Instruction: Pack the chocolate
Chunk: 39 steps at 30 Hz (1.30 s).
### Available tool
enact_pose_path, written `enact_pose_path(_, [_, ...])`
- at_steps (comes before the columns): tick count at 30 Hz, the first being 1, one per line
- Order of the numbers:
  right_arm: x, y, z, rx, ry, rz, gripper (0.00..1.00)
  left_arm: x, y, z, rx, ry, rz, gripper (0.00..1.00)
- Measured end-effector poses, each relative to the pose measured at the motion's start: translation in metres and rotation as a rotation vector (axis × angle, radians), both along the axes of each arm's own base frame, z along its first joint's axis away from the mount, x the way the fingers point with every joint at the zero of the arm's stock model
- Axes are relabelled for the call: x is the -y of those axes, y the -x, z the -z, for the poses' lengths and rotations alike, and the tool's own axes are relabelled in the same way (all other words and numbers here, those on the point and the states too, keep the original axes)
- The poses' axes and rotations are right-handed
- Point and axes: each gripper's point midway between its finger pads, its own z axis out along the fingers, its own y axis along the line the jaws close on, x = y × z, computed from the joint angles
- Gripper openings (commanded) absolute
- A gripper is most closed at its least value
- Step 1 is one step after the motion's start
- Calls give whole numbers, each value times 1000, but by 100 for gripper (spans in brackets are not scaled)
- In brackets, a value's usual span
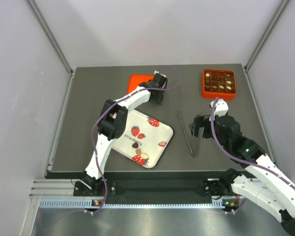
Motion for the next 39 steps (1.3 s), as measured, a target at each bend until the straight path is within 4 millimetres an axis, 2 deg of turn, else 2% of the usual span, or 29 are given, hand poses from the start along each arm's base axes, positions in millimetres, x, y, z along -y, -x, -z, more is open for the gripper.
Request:
enact_pose_path(16, [2, 0, -2, 14, 1, 5, 100, 5, -10, -7, 45, 22, -2, 56])
enact_pose_path(27, [3, -2, 12, -19, 33, 14, 100, 11, -24, -22, 106, 37, 20, 56])
enact_pose_path(31, [3, -4, 16, -29, 45, 20, 100, 9, -28, -19, 109, 39, 14, 56])
enact_pose_path(36, [4, -5, 17, -31, 51, 27, 100, 3, -30, -1, 88, 21, 13, 54])
enact_pose_path(39, [5, -5, 17, -30, 53, 30, 100, 4, -34, -3, 101, 28, 18, 50])
